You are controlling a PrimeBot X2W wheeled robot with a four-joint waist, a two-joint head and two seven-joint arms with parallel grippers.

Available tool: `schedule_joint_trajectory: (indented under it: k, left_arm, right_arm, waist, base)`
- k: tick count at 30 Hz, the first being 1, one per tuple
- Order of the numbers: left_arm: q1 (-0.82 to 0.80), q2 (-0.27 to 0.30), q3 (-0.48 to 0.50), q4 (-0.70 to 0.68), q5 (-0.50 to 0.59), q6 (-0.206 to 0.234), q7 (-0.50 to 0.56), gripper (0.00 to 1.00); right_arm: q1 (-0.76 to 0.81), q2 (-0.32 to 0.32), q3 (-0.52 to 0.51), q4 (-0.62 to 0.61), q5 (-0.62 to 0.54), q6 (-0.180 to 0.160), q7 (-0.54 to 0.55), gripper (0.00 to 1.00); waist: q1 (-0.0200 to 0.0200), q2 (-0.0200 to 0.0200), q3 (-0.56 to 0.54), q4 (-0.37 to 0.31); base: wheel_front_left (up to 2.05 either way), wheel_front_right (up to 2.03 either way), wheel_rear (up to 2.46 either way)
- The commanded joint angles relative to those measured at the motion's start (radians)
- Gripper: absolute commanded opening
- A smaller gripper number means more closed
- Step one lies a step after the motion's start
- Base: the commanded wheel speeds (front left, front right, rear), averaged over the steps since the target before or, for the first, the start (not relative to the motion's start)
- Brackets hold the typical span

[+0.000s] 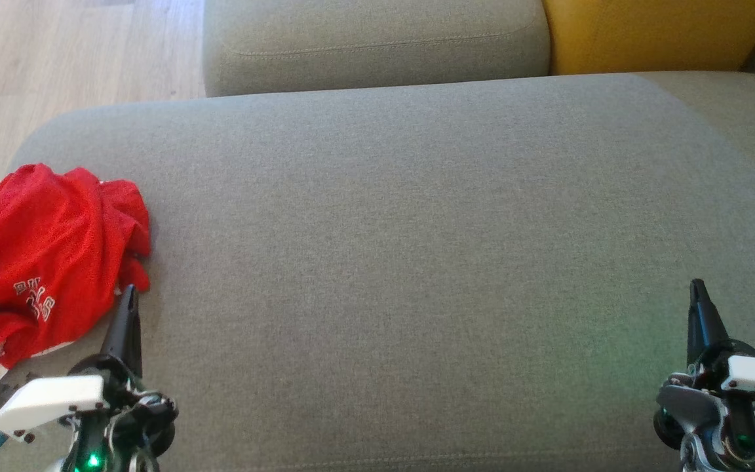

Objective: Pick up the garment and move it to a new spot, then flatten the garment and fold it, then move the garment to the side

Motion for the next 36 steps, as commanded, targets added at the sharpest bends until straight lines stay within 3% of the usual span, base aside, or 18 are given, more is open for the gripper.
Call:
schedule_joint_trajectory:
  k: [1, 16, 17, 36]
  left_arm:
    - [-0.058, 0.008, 0.035, -0.026, 0.012, -0.007, 0.008, 0.0]
    - [-0.058, 0.008, 0.035, -0.026, 0.012, -0.007, 0.008, 0.0]
    - [0.001, 0.0, -0.001, 0.003, 0.0, 0.001, -0.001, 1.0]
    - [-0.026, 0.002, 0.003, 0.0, 0.043, -0.001, -0.083, 1.0]
  right_arm:
    - [-0.055, -0.005, 0.021, -0.038, 0.007, -0.001, 0.006, 0.0]
    - [-0.055, -0.005, 0.021, -0.038, 0.007, -0.001, 0.006, 0.0]
    - [0.001, 0.0, 0.0, 0.004, 0.0, 0.0, 0.0, 1.0]
    - [-0.025, -0.001, 0.002, -0.033, -0.21, 0.0, -0.082, 1.0]
  waist:
    - [0.0, 0.0, 0.0, 0.0]
    - [0.0, 0.0, 0.0, 0.0]
    - [0.0, 0.0, 0.0, 0.0]
    - [0.0, 0.0, -0.004, -0.001]
  base:
    - [0.0, 0.0, 0.0]
    - [0.0, 0.0, 0.0]
    - [0.0, 0.0, 0.0]
    - [0.0, 0.0, 0.0]
